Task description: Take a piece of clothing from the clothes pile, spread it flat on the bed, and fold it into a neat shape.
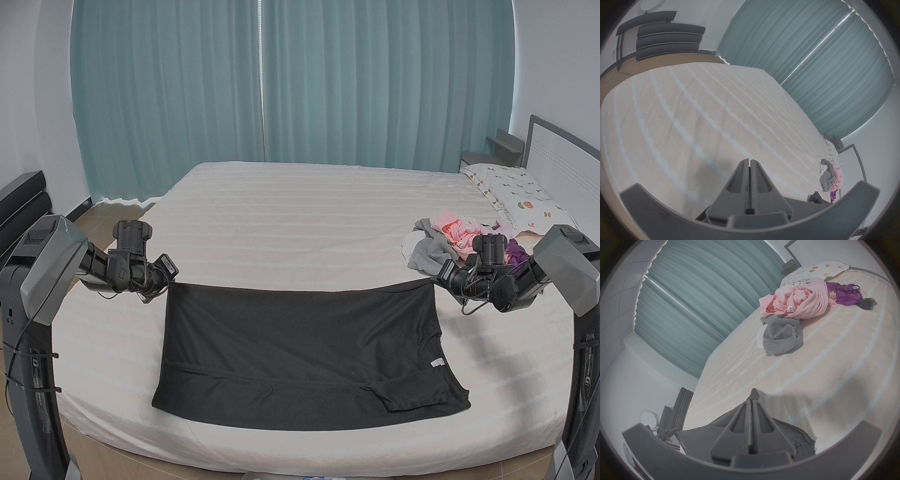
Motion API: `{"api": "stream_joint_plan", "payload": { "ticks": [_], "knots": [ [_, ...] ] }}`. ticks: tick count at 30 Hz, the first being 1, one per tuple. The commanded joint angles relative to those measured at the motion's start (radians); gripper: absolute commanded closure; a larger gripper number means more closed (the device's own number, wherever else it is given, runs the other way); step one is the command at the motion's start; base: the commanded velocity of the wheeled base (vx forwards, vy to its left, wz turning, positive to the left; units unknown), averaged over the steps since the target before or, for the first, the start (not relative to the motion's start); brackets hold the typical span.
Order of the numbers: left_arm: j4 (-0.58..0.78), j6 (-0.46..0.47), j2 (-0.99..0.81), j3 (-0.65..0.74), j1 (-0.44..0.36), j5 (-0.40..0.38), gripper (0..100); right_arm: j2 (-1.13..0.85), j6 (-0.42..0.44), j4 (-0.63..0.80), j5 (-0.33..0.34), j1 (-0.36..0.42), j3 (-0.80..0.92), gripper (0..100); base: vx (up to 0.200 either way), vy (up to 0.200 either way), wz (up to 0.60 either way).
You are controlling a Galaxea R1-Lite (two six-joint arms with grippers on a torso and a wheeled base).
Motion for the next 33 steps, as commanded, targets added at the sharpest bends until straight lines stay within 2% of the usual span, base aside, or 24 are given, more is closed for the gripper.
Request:
{"api": "stream_joint_plan", "payload": {
  "ticks": [1, 18, 22, 29, 33],
  "knots": [
    [-0.003, 0.000, 0.003, -0.003, 0.002, 0.000, 100, -0.031, 0.002, -0.005, 0.002, -0.007, 0.021, 100, 0.000, 0.000, 0.00],
    [0.008, 0.005, -0.005, 0.008, 0.002, 0.006, 100, -0.066, -0.007, -0.025, 0.020, -0.021, 0.087, 100, 0.000, 0.000, 0.00],
    [0.005, 0.010, -0.017, 0.055, 0.001, 0.006, 100, -0.072, -0.007, -0.020, 0.023, -0.028, 0.110, 100, 0.000, 0.000, 0.00],
    [0.003, 0.011, -0.058, 0.115, 0.002, 0.002, 100, -0.123, -0.011, -0.025, 0.085, -0.042, 0.195, 100, 0.000, 0.000, 0.00],
    [0.003, 0.016, -0.083, 0.160, 0.002, -0.003, 100, -0.150, -0.032, -0.026, 0.094, -0.051, 0.251, 100, 0.000, 0.000, 0.00]
  ]
}}
